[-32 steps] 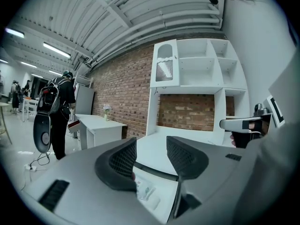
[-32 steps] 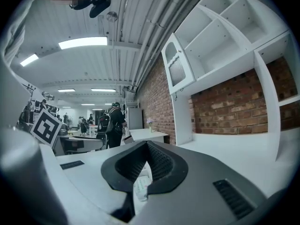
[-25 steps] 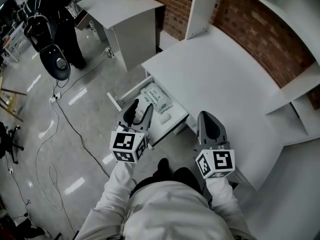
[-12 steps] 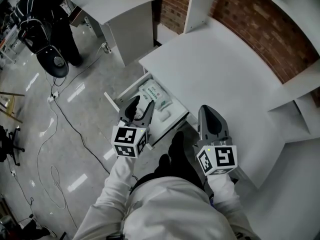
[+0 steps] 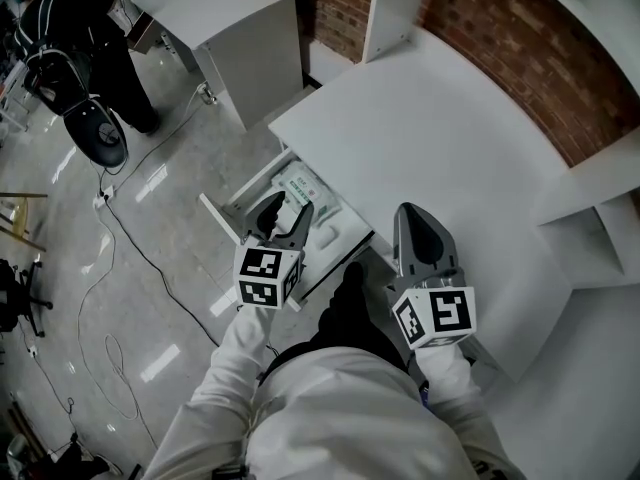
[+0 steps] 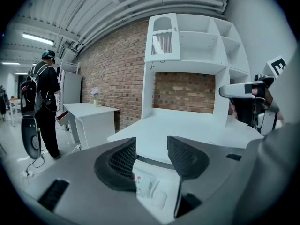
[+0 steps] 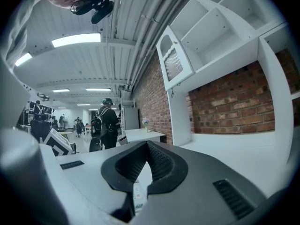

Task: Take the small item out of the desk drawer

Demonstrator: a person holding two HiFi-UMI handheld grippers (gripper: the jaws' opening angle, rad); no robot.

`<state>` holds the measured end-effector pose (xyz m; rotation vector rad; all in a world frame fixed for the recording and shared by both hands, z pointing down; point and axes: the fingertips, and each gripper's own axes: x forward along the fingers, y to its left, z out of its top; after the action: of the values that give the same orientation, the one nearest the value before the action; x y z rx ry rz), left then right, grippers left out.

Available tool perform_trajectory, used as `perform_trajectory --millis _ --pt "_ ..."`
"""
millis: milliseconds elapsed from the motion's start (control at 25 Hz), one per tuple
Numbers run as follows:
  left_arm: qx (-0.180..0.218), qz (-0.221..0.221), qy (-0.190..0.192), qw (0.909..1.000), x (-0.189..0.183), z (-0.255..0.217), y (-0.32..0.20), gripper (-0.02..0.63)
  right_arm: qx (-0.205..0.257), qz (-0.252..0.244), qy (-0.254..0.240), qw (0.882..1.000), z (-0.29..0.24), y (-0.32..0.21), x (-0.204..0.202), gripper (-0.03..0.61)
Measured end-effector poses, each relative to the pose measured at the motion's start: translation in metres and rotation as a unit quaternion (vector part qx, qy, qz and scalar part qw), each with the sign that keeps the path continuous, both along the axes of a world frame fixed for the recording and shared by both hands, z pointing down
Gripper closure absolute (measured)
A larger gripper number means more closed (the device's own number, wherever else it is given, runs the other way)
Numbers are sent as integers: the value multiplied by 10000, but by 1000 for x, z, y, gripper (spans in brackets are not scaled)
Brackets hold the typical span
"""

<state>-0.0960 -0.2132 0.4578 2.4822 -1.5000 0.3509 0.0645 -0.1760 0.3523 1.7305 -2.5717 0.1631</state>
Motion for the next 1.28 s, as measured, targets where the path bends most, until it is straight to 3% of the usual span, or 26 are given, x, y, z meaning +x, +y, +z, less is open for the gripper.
perform_trajectory --millis 320,600,960,1280 --pt "-557 116 -278 9980 13 49 -24 402 -22 16 2 10000 2 -27 14 552" --pt "-1154 413 -617 9905 31 97 -32 394 -140 122 -62 9998 8 -47 30 551" --pt "-1927 672 -1031 9735 50 167 -30 393 -232 80 -60 9997 15 -65 37 551" --pt "-2487 1077 -1617 9489 67 224 -23 391 -342 133 -78 9993 22 -80 45 551"
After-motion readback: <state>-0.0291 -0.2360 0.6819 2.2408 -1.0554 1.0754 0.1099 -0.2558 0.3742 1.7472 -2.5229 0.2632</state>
